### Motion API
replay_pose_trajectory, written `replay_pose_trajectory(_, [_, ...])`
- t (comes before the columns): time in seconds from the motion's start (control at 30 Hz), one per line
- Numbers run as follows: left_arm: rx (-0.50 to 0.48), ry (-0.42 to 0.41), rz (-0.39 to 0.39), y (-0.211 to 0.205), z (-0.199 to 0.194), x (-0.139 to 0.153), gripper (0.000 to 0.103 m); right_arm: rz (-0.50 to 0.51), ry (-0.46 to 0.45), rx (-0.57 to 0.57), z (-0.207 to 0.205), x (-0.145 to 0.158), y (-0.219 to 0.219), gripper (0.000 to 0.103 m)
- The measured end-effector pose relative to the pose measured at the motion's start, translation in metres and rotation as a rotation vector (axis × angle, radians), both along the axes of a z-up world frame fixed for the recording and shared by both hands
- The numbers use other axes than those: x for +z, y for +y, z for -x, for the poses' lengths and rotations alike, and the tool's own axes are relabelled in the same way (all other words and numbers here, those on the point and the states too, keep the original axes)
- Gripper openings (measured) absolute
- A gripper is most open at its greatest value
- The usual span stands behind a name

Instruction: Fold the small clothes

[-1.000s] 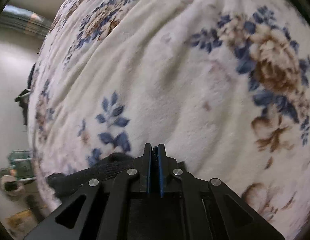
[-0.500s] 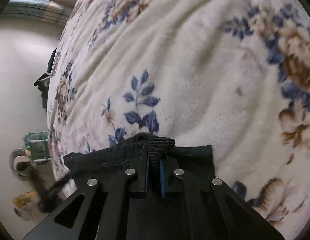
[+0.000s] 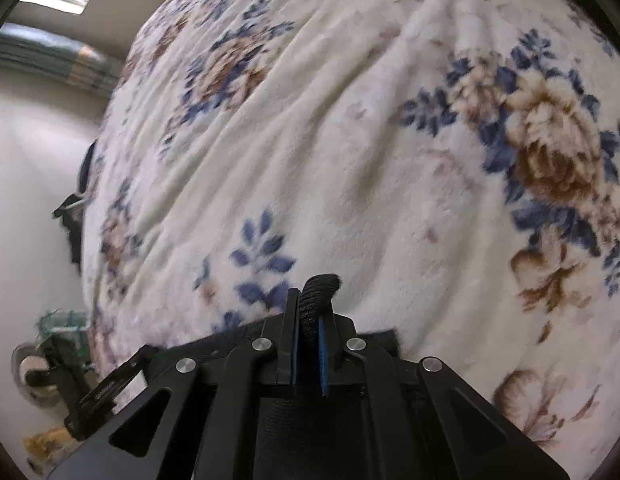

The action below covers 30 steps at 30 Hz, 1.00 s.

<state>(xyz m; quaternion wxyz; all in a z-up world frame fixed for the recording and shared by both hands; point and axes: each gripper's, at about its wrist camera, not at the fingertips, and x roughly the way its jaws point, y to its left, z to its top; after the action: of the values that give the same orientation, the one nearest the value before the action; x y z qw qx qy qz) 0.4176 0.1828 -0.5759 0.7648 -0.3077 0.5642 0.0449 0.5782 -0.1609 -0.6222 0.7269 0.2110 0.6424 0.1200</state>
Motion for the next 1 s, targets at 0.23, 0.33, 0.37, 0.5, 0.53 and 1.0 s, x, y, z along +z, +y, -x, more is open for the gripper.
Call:
replay_pose_trajectory(0.23, [0.056, -0.013, 0.165, 0.014, 0.021, 0.022, 0.022, -0.073, 0.197, 0.071, -0.004, -0.031, -0.010, 0.027])
replay_pose_trajectory(0.33, [-0.003, -0.026, 0.081, 0.012, 0.044, 0.045, 0.041, -0.097, 0.166, 0.022, 0.016, -0.008, -0.051, 0.053])
replay_pose_trajectory(0.37, [-0.010, -0.021, 0.067, 0.012, 0.050, 0.047, 0.068, -0.082, 0.179, -0.004, 0.028, -0.004, -0.066, 0.053])
replay_pose_trajectory(0.5, [0.011, 0.022, 0.021, 0.012, 0.081, 0.046, 0.092, -0.099, 0.278, -0.112, 0.085, -0.006, -0.109, 0.053])
replay_pose_trajectory(0.53, [0.021, 0.047, 0.010, 0.010, 0.088, 0.042, 0.092, -0.106, 0.315, -0.126, 0.105, -0.011, -0.114, 0.054])
replay_pose_trajectory(1.0, [0.033, 0.174, 0.035, -0.034, 0.111, 0.002, 0.092, 0.004, 0.348, -0.266, 0.196, -0.012, -0.107, 0.005])
